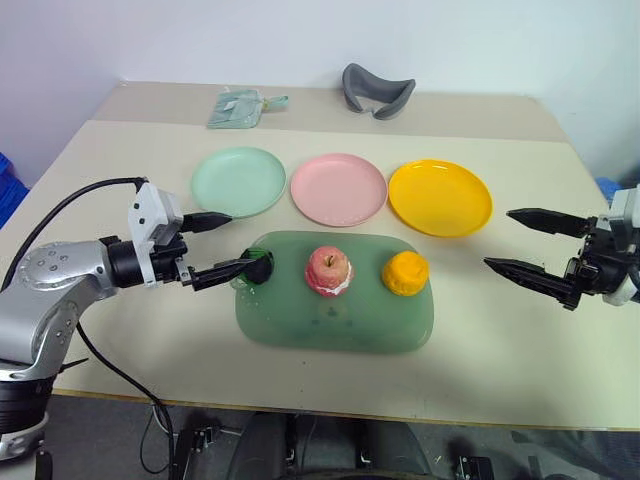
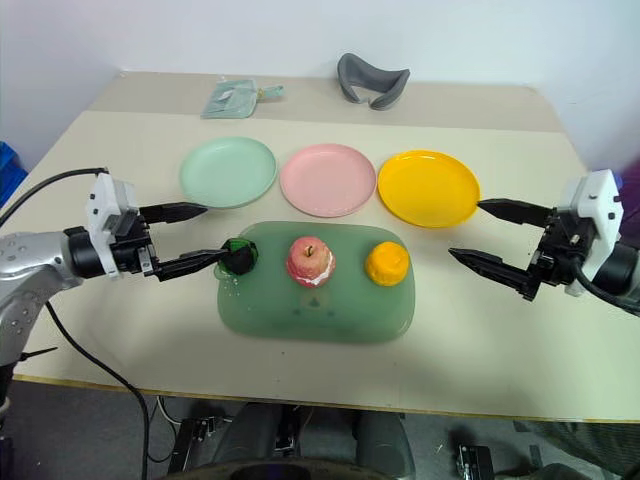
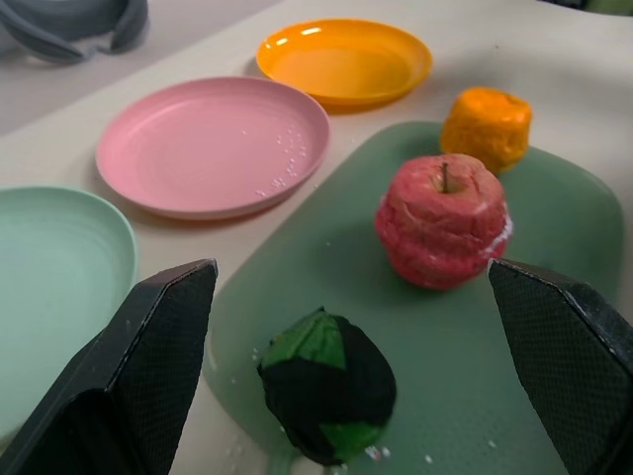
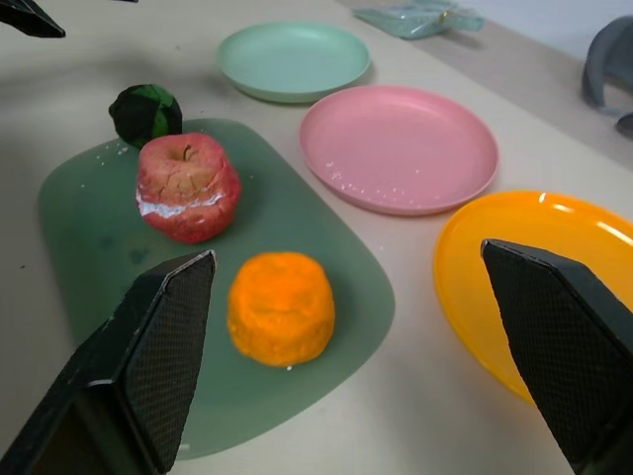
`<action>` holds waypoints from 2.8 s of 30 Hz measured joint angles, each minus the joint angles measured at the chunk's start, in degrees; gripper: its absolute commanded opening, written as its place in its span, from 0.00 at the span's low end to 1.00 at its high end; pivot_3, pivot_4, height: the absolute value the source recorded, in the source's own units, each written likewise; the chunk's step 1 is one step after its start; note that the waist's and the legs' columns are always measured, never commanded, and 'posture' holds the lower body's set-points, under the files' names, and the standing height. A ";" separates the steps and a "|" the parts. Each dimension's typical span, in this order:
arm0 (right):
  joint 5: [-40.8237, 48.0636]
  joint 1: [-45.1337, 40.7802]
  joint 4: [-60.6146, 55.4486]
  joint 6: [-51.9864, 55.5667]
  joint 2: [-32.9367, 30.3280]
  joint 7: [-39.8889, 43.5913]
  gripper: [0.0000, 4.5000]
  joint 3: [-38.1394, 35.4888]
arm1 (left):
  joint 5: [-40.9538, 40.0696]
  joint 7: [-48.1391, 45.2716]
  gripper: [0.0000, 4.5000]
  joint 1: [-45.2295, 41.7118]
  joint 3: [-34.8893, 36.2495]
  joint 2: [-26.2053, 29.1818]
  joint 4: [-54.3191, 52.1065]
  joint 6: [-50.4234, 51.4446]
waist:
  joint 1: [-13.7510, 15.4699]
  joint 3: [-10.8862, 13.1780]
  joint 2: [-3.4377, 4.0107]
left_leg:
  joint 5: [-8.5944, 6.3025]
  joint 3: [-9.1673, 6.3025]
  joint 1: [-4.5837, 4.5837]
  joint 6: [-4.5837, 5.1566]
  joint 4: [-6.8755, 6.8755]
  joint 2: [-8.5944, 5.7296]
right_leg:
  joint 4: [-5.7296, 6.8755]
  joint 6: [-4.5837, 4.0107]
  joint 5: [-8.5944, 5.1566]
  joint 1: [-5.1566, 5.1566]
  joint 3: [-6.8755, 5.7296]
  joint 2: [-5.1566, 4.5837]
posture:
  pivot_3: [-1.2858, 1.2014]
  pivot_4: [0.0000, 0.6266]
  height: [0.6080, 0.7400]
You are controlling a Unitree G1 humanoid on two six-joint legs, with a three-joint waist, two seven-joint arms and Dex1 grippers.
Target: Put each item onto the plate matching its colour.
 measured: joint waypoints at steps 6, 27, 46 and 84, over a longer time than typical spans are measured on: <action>-1.11 0.35 -0.02 0.00 0.16 0.82 0.97 0.12 | 0.17 0.00 1.00 -0.01 0.28 -0.69 0.05 -0.19 | 0.09 0.01 -0.02 | 0.03 0.01 -0.01 -0.05 0.03 0.00 | 0.00 0.01 0.01 0.01 0.00 0.06 | 0.52 0.24 1.00; -0.71 -15.05 -0.54 -2.34 5.39 7.15 0.97 12.74 | 7.10 3.25 1.00 -0.17 -1.94 -5.93 -0.12 -7.47 | -0.01 0.02 -0.03 | 0.08 0.01 0.00 -0.12 0.18 0.05 | 0.14 0.07 0.03 0.00 0.02 0.32 | 0.52 0.24 1.00; -7.91 -25.31 -0.01 -4.33 13.76 7.32 0.97 30.16 | 16.42 12.74 1.00 -6.55 -16.53 -12.14 4.53 2.37 | 0.33 0.03 -0.05 | -0.01 0.00 -0.18 0.03 0.95 0.07 | 0.75 0.07 0.03 -0.15 0.06 0.32 | 0.52 0.24 1.00; -23.53 -35.93 7.78 -4.81 31.02 -17.37 1.00 34.24 | 27.94 44.18 0.36 -28.16 -5.23 -30.96 30.10 0.74 | 1.25 0.04 -0.11 | 0.00 0.03 -0.23 0.01 1.01 0.02 | 0.88 0.10 0.04 -0.22 0.01 0.33 | 0.52 0.24 1.00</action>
